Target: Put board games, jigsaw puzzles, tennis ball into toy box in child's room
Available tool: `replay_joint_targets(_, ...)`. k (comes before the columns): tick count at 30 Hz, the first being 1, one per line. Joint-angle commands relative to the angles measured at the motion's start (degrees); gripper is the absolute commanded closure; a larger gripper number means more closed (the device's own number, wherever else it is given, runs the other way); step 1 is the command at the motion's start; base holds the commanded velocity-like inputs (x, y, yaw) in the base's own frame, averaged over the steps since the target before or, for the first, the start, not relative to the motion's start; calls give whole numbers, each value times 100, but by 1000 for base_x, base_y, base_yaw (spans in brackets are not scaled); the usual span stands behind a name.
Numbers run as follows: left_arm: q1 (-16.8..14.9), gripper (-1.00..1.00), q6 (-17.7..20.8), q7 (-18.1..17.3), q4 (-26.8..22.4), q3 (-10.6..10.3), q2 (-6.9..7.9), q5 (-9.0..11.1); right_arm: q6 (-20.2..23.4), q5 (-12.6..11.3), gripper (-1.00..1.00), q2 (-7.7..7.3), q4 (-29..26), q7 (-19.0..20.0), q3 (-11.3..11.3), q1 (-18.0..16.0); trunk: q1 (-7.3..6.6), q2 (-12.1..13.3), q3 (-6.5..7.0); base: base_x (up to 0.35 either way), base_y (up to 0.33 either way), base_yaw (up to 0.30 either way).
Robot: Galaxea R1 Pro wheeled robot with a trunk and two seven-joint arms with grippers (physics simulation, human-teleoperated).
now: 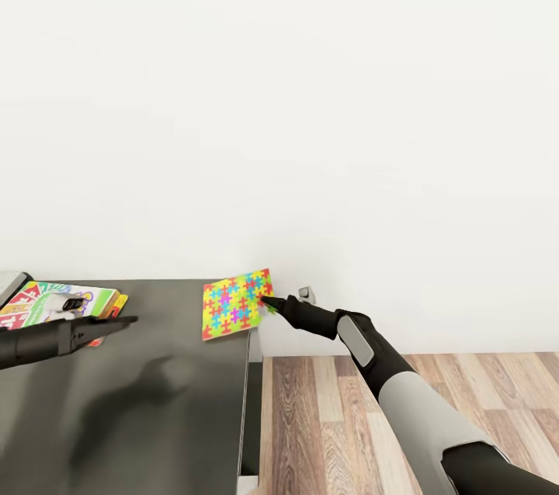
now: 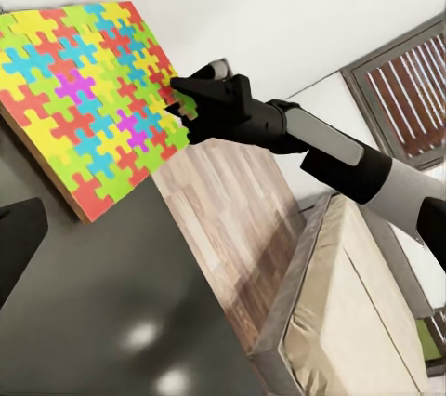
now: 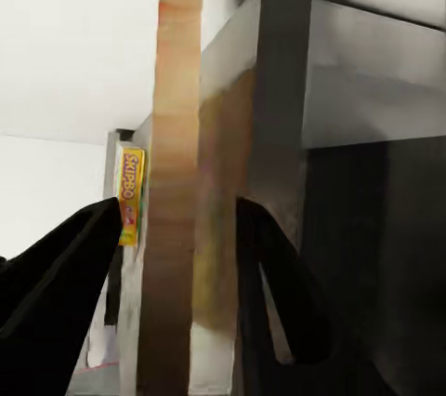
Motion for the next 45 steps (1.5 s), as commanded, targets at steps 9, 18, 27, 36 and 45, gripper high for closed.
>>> replay_joint_targets(9, -2, -100, 141, -23, -2, 33, -3, -3, 32, -18, 100, 1, 1, -17, 10, -3, -176, 318, 139, 0, 0, 0)
replay_joint_targets(18, -4, -100, 236, -23, -69, 23, -4, -9, 34, -27, 100, -5, 1, -9, 10, -3, -373, 679, 301, 0, 0, 0)
replay_joint_targets(27, -6, -100, 340, -23, -106, 7, -4, -20, 34, -27, 100, -10, 1, -9, 8, -3, -571, 1040, 462, -96, 0, 0)
replay_joint_targets(36, -6, -100, 344, -23, -107, 6, -4, -21, 26, -27, 100, -14, 1, -9, 2, 0, -769, 1401, 624, -132, 0, 0)
replay_joint_targets(45, -6, -100, 350, -23, -112, -20, -12, -22, 25, -35, 100, -290, -17, 774, -206, 12, -966, 1762, 785, -156, 0, 0)
